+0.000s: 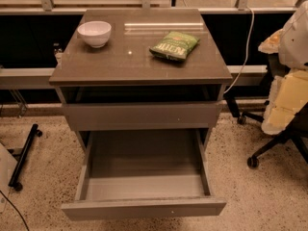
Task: Place green jalapeno chip bag into middle drawer
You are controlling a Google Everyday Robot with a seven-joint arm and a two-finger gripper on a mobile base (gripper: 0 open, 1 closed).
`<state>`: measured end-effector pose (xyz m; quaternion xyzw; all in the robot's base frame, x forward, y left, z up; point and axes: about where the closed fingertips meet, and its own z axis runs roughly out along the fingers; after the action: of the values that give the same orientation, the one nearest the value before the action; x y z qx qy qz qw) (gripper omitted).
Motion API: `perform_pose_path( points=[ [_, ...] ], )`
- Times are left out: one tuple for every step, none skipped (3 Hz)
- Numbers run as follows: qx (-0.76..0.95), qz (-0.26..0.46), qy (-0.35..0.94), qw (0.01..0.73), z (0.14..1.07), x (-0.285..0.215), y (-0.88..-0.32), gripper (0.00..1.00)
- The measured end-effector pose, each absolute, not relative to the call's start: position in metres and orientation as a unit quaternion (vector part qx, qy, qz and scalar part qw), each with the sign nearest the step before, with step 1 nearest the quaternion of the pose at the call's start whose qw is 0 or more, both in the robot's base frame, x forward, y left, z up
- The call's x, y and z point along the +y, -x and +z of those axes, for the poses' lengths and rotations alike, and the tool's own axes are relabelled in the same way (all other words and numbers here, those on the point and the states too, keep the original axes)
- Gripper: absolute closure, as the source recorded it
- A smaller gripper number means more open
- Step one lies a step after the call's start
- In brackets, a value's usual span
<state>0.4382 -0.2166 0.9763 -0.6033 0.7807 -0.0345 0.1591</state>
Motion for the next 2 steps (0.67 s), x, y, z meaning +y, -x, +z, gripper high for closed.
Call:
perform_pose_path(
  points=[
    [0.781,-0.035,0.603,0.159,0.976,-0.217,-0.438,0.0],
    [0.783,-0.041,0.593,0.18,0.979,-0.215,-0.451,0.0]
  ],
)
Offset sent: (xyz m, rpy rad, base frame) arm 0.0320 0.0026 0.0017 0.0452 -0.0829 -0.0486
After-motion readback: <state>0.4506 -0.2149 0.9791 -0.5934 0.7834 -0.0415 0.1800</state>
